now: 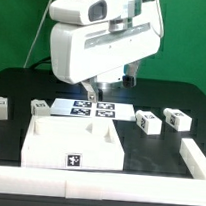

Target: Assemble one leg

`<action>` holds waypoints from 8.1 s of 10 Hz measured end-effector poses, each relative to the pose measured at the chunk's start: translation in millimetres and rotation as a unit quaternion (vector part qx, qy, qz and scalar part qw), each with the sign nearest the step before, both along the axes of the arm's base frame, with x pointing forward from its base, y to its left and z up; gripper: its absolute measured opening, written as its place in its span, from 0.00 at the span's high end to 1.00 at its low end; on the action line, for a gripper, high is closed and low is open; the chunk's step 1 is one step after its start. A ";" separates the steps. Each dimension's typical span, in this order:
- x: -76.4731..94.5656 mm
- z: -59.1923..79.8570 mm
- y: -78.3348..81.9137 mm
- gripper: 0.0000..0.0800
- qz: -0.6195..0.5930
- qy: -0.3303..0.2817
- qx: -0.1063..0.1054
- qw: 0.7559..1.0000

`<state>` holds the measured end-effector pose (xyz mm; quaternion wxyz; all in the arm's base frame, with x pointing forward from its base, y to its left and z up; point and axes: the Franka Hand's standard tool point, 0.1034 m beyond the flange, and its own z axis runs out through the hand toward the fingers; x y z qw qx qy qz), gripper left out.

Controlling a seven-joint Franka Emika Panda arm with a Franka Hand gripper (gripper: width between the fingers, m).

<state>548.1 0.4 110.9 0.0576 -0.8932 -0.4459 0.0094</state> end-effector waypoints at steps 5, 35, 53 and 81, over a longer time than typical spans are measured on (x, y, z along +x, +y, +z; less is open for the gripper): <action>-13.3 -13.1 -16.0 0.19 0.022 -0.003 -0.003 1.000; -111.3 -102.4 -45.9 0.83 0.369 -0.012 -0.017 0.929; -55.0 -101.8 75.7 0.92 0.315 -0.049 -0.007 0.948; -108.5 -68.2 112.0 0.19 -0.191 -0.012 -0.029 0.981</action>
Offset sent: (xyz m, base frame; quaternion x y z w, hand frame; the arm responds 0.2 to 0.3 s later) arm 0.0000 0.0000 0.0000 0.0000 0.0000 0.0000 1.0000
